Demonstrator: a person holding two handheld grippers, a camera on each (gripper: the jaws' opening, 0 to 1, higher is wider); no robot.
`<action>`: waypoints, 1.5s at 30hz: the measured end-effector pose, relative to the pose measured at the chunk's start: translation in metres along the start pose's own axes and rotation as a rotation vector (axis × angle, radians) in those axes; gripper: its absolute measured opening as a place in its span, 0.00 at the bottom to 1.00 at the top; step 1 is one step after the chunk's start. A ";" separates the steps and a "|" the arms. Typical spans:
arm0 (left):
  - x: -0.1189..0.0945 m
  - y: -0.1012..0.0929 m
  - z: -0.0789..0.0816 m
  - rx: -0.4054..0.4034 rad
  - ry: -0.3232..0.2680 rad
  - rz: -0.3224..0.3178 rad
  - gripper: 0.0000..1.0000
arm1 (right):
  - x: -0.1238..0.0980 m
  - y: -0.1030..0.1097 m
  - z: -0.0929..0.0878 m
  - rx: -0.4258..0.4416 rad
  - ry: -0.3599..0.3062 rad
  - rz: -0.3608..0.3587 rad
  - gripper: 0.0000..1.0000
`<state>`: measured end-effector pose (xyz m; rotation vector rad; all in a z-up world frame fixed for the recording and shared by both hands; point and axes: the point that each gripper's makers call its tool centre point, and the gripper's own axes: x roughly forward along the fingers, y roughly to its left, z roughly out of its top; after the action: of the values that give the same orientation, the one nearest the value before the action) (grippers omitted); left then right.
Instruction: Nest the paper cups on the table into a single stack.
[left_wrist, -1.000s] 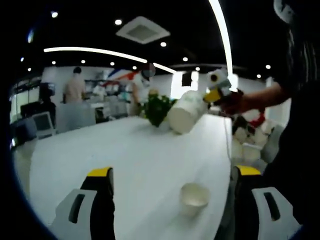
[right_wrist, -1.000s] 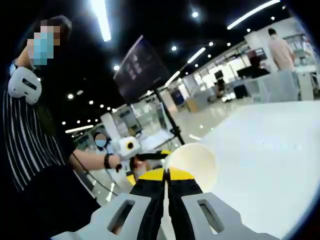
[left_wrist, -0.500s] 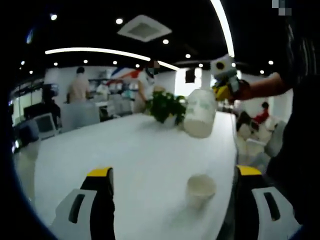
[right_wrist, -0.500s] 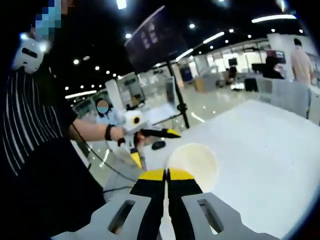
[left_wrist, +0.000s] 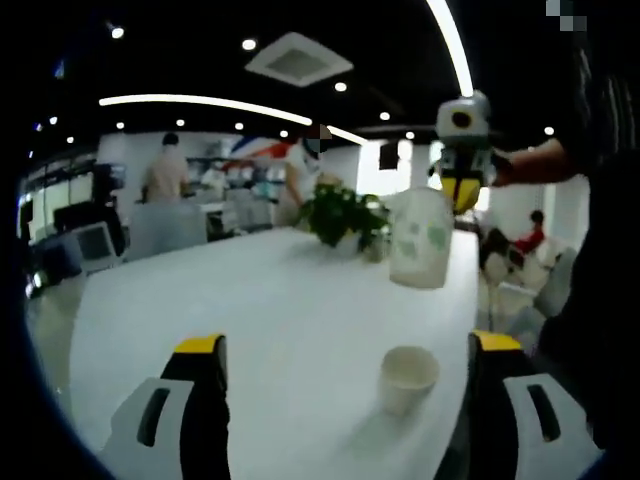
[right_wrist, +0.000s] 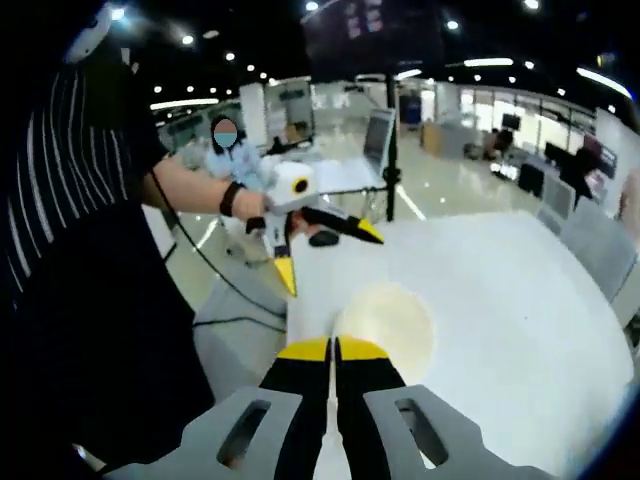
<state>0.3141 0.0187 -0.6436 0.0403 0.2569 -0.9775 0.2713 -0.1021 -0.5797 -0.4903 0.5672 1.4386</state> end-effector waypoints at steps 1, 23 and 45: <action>-0.001 0.001 0.002 0.001 -0.014 0.005 0.99 | 0.001 0.001 -0.001 -0.021 0.019 0.005 0.00; -0.007 0.002 -0.003 -0.003 -0.020 0.008 0.99 | 0.036 0.021 -0.032 -0.343 0.287 0.075 0.00; -0.007 -0.006 -0.017 -0.047 0.006 -0.013 0.98 | 0.076 0.019 -0.073 -0.345 0.353 0.106 0.00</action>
<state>0.3022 0.0235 -0.6584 -0.0016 0.2857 -0.9841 0.2505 -0.0879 -0.6837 -1.0141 0.6328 1.5704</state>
